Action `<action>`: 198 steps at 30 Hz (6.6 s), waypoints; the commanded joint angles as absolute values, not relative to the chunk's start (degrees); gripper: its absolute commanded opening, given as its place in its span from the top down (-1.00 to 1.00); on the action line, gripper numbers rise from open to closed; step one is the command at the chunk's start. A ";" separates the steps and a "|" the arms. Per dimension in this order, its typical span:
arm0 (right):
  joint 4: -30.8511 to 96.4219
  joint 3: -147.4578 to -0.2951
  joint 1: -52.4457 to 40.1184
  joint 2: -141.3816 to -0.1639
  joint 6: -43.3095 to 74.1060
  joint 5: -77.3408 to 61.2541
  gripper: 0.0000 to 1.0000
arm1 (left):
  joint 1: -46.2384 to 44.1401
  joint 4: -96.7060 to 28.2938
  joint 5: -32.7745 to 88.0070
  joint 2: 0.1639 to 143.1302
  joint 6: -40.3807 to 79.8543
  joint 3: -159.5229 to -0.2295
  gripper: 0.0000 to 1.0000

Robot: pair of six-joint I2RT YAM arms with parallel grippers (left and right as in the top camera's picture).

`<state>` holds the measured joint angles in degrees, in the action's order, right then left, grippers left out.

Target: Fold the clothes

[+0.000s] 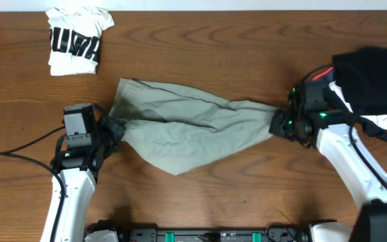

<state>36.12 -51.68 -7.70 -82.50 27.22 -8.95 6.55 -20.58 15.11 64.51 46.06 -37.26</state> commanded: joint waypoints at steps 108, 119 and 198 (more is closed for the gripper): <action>47.13 -51.44 -10.68 -80.82 36.12 -1.89 0.98 | 6.79 -19.53 12.43 64.90 44.12 -38.06 0.88; 54.96 -51.44 -7.46 -69.78 34.17 -1.26 0.98 | 6.79 -38.54 13.58 56.42 44.10 -38.06 0.22; 70.98 -62.72 -6.72 -57.41 29.71 -0.43 0.98 | 6.79 -62.13 23.40 37.39 39.44 -51.44 0.88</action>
<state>70.85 -60.53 -7.27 -59.51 30.52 -1.48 6.61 -60.99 23.83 39.86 40.21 -46.00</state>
